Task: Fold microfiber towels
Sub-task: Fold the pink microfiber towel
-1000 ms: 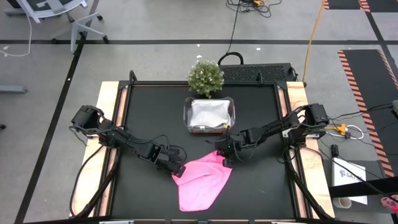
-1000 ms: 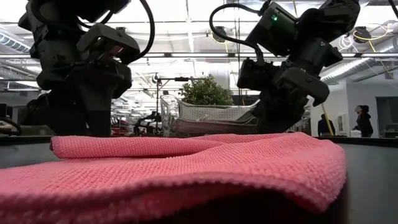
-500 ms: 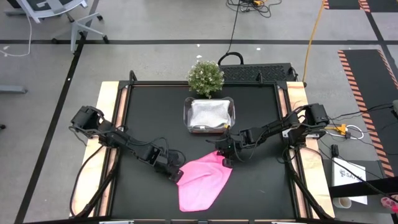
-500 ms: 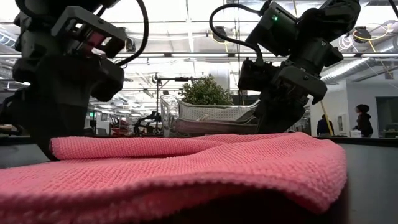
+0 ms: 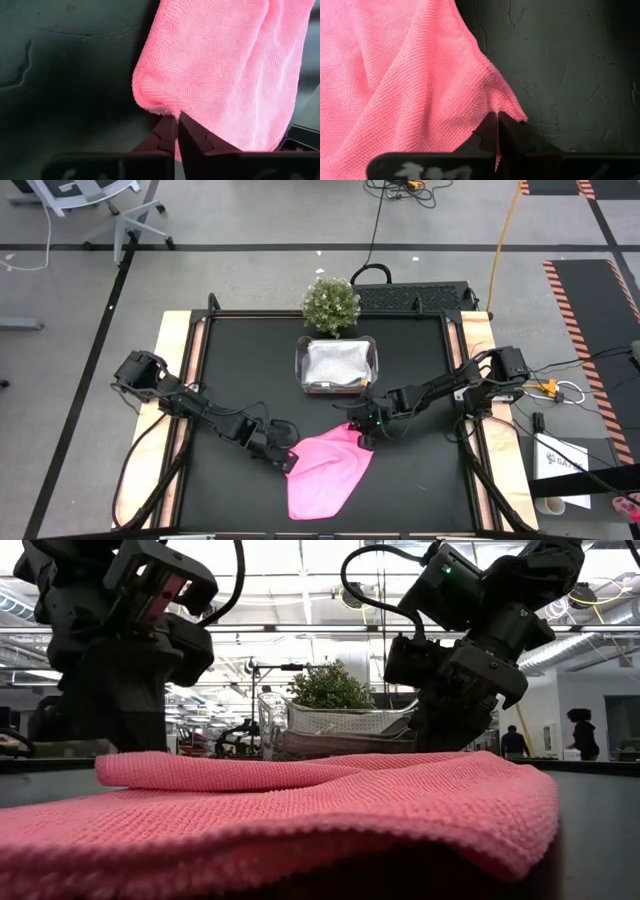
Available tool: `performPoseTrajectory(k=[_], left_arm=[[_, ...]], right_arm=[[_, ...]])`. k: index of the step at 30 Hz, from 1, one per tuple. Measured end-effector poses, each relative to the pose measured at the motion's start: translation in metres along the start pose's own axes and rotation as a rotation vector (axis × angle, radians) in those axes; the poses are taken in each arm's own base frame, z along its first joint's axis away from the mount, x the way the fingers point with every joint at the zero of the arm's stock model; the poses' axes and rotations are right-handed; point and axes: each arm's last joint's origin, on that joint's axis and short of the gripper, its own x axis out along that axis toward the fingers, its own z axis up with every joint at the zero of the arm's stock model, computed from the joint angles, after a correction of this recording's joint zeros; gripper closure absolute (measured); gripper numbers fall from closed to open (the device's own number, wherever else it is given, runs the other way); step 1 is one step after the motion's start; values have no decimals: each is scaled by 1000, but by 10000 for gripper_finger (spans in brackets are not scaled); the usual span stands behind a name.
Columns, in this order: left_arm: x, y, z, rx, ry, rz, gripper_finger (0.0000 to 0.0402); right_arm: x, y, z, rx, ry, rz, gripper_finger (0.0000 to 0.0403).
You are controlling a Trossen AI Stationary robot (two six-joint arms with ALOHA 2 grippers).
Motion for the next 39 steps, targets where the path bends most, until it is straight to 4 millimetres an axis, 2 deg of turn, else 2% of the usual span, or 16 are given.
performPoseTrajectory(k=[3, 6, 9, 14, 18, 23, 28, 32, 36, 39], left_arm=[[0, 0, 2, 4, -7, -5, 396], [-2, -2, 5, 5, -16, -21, 398], [-9, -6, 12, 35, -43, -70, 398], [-34, -12, 30, 90, -153, -125, 399], [-62, -18, 43, 144, -276, -193, 400], [-109, -22, 56, 238, -475, -259, 400], [-162, -20, 58, 318, -676, -326, 401], [-197, -17, 54, 372, -793, -391, 401], [-218, -13, 49, 401, -850, -439, 401], [-222, -12, 48, 407, -860, -448, 401]], right_arm=[[-4, 1, 2, 7, -11, 3, 402], [-18, 2, 4, 31, -28, 10, 403], [-41, 5, 13, 29, -103, 8, 403], [-81, 9, 20, 33, -206, 29, 403], [-114, 12, 25, 44, -330, 48, 403], [-156, 15, 28, 35, -499, 95, 403], [-196, 15, 25, 51, -679, 98, 403], [-223, 19, 24, 26, -799, 240, 403], [-244, 20, 20, 5, -898, 288, 403], [-247, 19, 17, 26, -896, 297, 403]])
